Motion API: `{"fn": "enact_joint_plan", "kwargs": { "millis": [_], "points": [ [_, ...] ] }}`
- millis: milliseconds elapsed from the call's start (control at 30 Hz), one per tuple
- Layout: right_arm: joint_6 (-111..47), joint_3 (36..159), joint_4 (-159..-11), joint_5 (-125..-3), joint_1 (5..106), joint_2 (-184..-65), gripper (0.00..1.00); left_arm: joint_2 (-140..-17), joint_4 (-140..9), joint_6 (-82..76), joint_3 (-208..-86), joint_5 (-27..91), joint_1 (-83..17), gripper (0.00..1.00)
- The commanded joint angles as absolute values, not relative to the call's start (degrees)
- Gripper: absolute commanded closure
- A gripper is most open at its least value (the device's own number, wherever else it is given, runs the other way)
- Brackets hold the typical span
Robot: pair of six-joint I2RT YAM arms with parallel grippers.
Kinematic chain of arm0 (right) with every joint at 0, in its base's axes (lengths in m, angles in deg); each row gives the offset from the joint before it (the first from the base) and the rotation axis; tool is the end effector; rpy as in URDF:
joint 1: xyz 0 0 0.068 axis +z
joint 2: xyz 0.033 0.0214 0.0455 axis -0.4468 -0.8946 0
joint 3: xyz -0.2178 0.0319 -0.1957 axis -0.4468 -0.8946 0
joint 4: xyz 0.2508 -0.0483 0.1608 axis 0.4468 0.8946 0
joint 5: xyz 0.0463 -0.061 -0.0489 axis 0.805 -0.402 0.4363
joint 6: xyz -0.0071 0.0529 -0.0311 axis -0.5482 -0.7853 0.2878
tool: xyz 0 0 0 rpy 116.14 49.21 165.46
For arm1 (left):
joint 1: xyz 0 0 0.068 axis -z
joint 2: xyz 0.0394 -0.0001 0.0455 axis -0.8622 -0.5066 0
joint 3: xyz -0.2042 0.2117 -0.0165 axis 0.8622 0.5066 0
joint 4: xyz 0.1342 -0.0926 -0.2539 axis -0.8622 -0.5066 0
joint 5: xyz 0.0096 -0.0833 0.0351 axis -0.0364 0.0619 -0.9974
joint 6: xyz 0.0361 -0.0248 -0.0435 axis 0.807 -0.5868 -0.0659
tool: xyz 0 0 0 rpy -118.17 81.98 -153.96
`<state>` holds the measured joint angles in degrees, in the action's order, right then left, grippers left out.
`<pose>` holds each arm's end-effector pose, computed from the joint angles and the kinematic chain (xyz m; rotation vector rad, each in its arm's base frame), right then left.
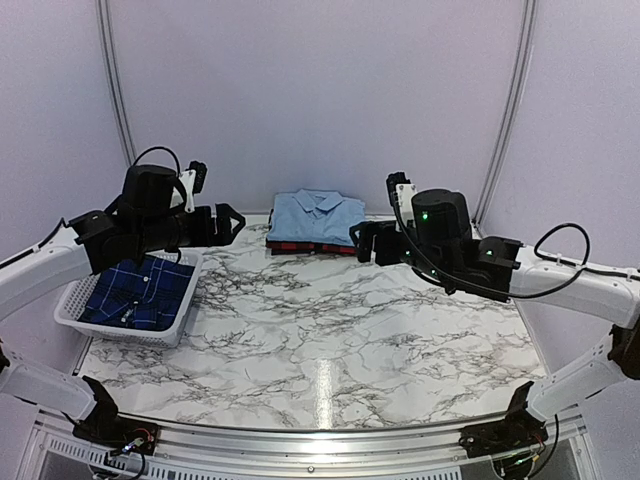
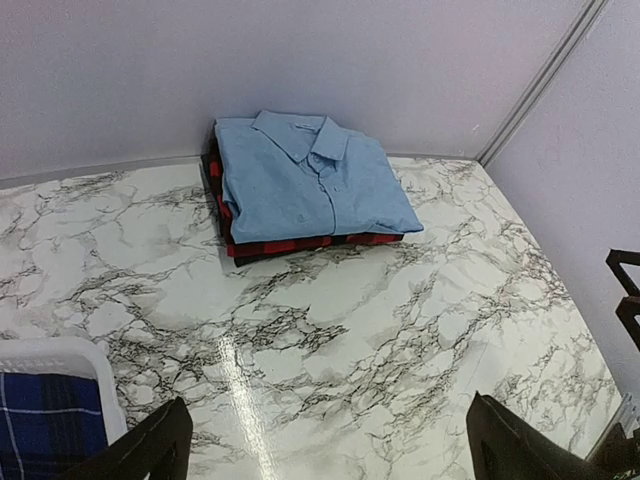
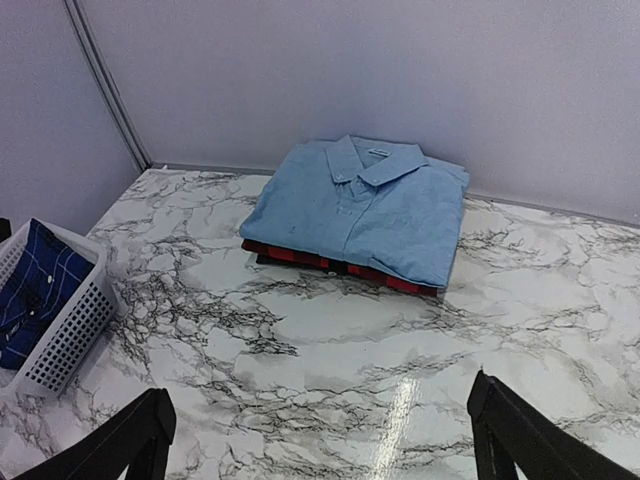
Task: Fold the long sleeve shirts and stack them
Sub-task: Pick up the crumpled shirt from the bin.
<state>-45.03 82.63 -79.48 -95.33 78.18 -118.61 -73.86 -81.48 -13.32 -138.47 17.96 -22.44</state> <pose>0.2325 0.2634 0.3353 -0.2513 1.9066 0.4416 0.2656 -0.1955 0.3652 0.1947 1.9720 -0.5890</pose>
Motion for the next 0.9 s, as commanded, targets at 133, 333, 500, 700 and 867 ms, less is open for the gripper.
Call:
{"fn": "enact_joint_plan", "kwargs": {
  "millis": [133, 333, 500, 700, 867],
  "points": [
    [-43.4, 82.5, -79.7, -97.3, 78.1, -118.0, 0.02, -71.0, -80.3, -13.0, -136.2, 15.4, -22.5, 0.01],
    [-42.8, 82.6, -79.8, -96.8, 78.1, -118.4, 0.02, -69.0, -80.7, -14.0, -134.5, 12.4, -22.6, 0.01],
    [-42.3, 82.8, -79.8, -95.9, 78.0, -118.9, 0.01, -69.0, -84.1, -15.9, -134.0, 8.3, -22.9, 0.01],
    [-41.5, 82.8, -80.1, -94.1, 78.0, -119.6, 0.02, -68.9, -93.9, -24.2, -133.1, 0.4, -27.8, 0.01],
    [-41.0, 83.5, -79.8, -93.1, 78.0, -120.9, 0.02, -68.5, -97.6, -28.2, -128.9, -0.6, -34.6, 0.01]
  ]
}}
